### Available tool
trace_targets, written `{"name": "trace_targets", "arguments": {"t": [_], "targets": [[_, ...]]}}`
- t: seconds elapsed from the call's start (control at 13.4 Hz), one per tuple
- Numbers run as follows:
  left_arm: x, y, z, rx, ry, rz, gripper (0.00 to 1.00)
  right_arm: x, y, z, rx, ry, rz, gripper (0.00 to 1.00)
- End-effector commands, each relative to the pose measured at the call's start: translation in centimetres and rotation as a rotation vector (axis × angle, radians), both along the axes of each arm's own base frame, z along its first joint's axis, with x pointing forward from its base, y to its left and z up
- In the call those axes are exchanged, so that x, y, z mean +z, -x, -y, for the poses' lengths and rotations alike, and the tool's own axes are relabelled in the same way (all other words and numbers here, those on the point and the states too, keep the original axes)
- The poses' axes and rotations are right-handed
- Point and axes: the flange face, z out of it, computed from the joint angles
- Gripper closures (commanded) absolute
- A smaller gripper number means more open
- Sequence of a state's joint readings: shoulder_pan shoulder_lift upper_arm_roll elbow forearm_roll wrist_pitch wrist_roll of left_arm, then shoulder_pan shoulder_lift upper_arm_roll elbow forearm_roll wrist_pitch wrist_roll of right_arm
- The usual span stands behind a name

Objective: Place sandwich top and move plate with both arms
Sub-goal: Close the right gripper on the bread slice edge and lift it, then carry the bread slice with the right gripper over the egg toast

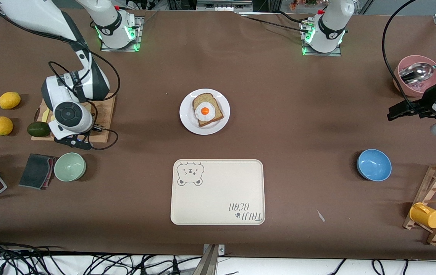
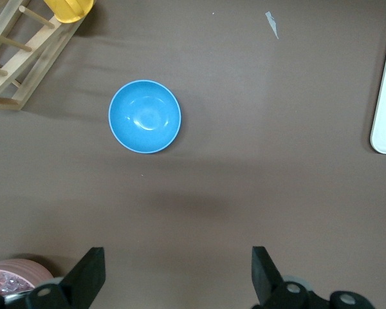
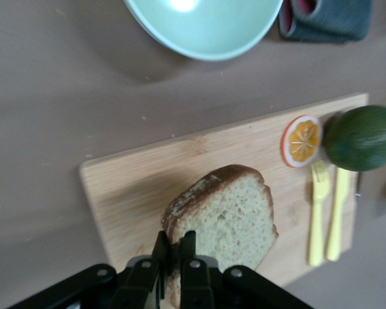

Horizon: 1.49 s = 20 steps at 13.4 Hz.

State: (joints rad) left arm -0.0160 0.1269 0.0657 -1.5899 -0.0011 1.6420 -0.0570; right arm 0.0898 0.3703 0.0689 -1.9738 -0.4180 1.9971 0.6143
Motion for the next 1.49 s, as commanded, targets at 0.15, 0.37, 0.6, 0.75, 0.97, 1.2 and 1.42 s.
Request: {"name": "trace_targets", "arguments": {"t": [0.15,0.37,0.6,0.75,0.97,1.2,1.42], "targets": [[0.4,-0.1,0.4,0.009,0.019,-0.004,0.00,6.6,-2.6,-7.5,-0.087,-0.058,-0.060,1.00],[0.3,-0.1,0.4,0.009,0.019,-0.005,0.00,8.5,-1.4,-13.6,-0.243,-0.121,-0.096,1.00],[0.3,-0.1,0.4,0.009,0.019,-0.006,0.00,8.2,1.6,-21.3,-0.441,-0.172,-0.115,1.00],[0.3,0.0,0.4,0.009,0.017,-0.007,0.00,7.5,3.3,-27.3,-0.437,-0.154,-0.099,1.00],[0.1,0.0,0.4,0.008,0.018,-0.012,0.00,6.2,3.9,-33.3,-0.458,-0.140,-0.064,1.00],[0.2,0.0,0.5,0.006,0.018,-0.012,0.00,2.9,5.2,-38.2,-0.492,-0.132,-0.022,1.00],[0.2,0.0,0.5,0.006,0.018,-0.012,0.00,1.3,5.4,-41.3,-0.513,-0.218,0.063,1.00]]}}
